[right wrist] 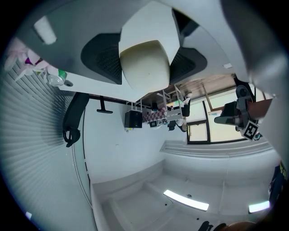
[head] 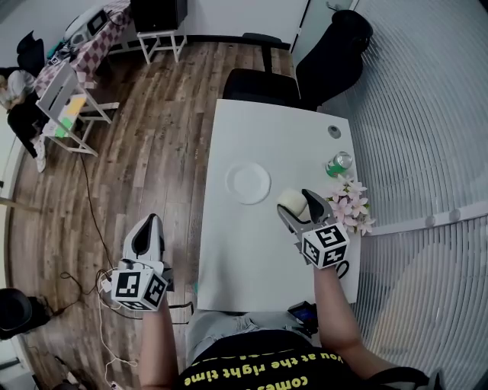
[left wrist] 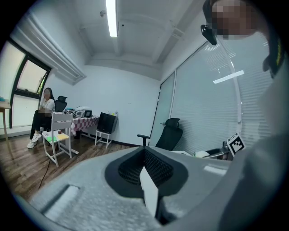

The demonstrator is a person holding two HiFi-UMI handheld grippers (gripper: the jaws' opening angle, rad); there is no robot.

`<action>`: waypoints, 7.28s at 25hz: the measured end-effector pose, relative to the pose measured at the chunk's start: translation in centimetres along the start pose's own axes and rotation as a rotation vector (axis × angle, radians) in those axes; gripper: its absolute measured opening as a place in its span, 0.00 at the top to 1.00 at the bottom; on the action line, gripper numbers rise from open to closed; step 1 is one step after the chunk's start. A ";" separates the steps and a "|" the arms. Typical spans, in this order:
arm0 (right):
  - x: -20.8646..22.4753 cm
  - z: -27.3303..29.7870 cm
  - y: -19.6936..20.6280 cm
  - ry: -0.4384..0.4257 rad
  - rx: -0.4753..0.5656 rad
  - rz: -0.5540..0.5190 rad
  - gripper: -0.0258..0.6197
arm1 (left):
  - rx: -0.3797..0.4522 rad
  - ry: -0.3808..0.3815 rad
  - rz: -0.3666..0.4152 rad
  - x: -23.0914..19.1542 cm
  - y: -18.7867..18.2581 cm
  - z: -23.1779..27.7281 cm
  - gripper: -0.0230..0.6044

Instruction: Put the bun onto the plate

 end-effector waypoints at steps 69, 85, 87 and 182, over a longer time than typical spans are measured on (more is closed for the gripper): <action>-1.1 19.1 9.3 -0.109 -0.164 -0.075 0.43 | -0.137 -0.209 -0.063 -5.8 6.3 -1.4 0.96; -1.4 19.7 9.5 -0.138 -0.265 -0.151 0.43 | -0.132 -0.203 -0.069 -5.9 6.3 -0.9 0.96; -1.4 19.6 9.4 -0.138 -0.260 -0.145 0.43 | -0.133 -0.204 -0.068 -5.8 6.3 -1.0 0.96; 1.3 -14.0 -8.3 0.271 0.399 -0.014 0.95 | 0.063 0.150 0.074 4.4 -3.4 -0.7 0.96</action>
Point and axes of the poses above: the fingertips, and each gripper's own axes: z forward along the fingers, x to its right, y out of its underside, the point moved 7 cm from there along -z, backward along the fingers, and after that the axes turned 7 degrees about x, right-handed, at the moved point
